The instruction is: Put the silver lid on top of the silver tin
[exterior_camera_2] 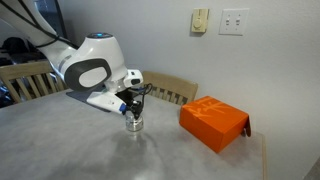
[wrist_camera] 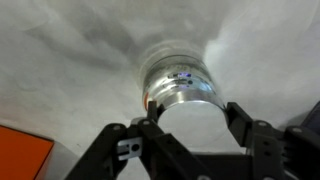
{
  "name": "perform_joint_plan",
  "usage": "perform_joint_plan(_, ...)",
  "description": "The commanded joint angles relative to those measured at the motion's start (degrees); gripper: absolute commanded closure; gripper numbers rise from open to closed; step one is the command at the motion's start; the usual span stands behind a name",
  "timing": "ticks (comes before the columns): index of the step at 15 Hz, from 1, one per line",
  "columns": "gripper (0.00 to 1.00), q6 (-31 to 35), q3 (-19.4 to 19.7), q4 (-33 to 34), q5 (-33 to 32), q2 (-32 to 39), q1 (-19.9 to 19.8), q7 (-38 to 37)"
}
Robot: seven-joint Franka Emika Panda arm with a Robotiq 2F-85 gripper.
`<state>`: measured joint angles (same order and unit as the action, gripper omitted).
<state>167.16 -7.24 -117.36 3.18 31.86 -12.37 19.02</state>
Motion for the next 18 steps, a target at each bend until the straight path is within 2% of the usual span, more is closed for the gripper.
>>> perform_joint_plan(1, 0.56, -1.46, -1.48, -0.3, -0.38, -0.04, -1.64, 1.12)
perform_joint_plan(9, 0.56, -1.6, 0.18, -0.2, -1.34, -0.42, 0.01, -0.29)
perform_joint_plan(18, 0.56, -3.36, 0.57, 1.49, -1.24, -0.47, -0.56, -0.12)
